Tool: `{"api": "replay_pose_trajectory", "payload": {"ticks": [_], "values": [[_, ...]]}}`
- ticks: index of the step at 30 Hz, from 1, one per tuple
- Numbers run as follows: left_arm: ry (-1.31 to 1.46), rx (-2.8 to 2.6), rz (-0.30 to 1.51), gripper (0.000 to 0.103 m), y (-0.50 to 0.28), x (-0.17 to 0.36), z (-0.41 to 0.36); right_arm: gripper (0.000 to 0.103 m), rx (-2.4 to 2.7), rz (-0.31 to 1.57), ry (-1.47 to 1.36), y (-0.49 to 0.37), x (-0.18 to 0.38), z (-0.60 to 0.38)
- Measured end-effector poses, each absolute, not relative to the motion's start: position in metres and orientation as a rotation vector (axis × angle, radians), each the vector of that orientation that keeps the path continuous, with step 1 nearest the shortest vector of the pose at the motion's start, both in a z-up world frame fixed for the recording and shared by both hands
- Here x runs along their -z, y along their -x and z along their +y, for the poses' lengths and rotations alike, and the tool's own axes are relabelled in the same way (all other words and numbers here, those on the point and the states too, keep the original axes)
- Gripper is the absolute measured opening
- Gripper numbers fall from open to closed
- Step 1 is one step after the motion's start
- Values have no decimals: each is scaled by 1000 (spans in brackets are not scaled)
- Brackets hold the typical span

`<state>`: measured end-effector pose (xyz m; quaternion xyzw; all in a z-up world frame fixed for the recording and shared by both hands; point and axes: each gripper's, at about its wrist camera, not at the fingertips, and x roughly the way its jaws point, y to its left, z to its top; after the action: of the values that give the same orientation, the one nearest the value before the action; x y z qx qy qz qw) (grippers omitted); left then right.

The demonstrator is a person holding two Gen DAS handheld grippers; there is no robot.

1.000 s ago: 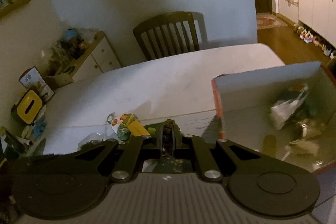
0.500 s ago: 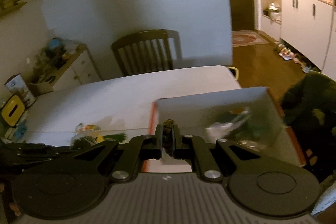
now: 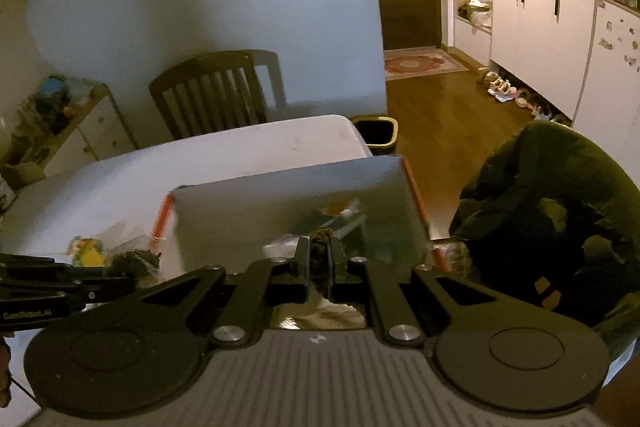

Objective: Organize objects
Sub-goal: 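Carry the green packet with the left tool while the right tool carries the bead string into the shoebox, then open both tools to release the green packet and bead string into the shoebox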

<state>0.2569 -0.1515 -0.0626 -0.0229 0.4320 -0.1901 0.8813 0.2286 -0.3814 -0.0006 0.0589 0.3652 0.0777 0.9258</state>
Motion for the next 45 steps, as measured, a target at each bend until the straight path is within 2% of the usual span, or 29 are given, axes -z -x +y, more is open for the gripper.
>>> {"api": "replay_pose_trajectory", "payload": {"ticks": [13, 28, 40, 42, 45], "values": [[-28, 352, 1055, 20, -301, 109, -208, 8, -174, 827, -98, -278, 55, -408], [-37, 315, 1188, 20, -329, 139, -222, 8, -250, 952, -35, -303, 96, -396], [-13, 306, 1207, 29, -326, 139, -221, 9, -290, 971, -56, -301, 97, -402], [-11, 312, 1202, 35, -324, 138, -220, 9, -302, 974, -55, -299, 95, -403], [-13, 318, 1197, 35, -321, 137, -219, 10, -310, 973, -59, -297, 93, -405]]}}
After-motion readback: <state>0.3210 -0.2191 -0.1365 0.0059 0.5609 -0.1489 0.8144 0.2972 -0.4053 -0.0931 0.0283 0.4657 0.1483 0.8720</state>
